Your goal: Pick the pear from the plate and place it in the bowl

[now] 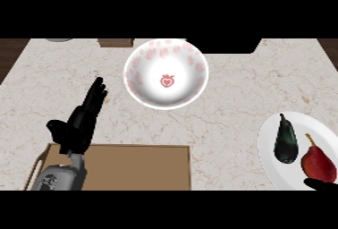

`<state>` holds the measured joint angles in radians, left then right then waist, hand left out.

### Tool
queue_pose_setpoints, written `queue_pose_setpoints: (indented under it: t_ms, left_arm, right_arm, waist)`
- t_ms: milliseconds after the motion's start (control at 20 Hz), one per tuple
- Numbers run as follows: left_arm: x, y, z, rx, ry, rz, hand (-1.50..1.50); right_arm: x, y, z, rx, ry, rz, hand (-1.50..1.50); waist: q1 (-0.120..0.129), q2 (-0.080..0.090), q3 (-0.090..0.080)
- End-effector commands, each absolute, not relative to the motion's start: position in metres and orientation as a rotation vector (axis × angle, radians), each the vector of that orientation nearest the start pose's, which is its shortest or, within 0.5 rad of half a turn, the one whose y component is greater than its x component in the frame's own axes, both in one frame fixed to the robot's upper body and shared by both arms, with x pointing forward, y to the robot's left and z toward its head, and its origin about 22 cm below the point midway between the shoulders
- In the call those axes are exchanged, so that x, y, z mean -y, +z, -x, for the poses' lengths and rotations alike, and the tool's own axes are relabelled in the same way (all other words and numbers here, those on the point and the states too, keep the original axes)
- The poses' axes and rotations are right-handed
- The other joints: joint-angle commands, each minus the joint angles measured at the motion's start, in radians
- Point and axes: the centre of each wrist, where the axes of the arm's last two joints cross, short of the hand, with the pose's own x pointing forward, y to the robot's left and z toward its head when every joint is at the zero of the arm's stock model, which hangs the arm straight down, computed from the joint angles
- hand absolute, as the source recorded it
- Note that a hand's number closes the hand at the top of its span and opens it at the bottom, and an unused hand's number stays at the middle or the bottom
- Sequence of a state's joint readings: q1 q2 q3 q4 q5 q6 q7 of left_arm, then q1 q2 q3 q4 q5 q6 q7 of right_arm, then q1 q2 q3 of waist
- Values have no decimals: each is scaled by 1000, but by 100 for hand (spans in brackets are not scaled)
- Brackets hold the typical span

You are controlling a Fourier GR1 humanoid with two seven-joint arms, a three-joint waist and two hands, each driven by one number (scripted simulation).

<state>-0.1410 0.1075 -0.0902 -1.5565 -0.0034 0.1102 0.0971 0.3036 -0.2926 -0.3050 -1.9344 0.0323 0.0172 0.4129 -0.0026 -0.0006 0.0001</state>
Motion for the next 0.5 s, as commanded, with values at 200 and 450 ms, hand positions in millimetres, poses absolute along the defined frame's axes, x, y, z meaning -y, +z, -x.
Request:
queue_pose_setpoints:
  t_ms: [200, 450]
  left_arm:
    - [-227, 21, -268, 1591, -93, -91, 0]
    - [-231, 36, -269, 1585, -114, -73, 0]
  right_arm:
    - [345, 51, -166, 1229, -36, 549, -150]
    - [374, 44, -149, 1164, 21, 622, -150]
  waist:
    - [0, 0, 0]
    - [-1, 0, 0]
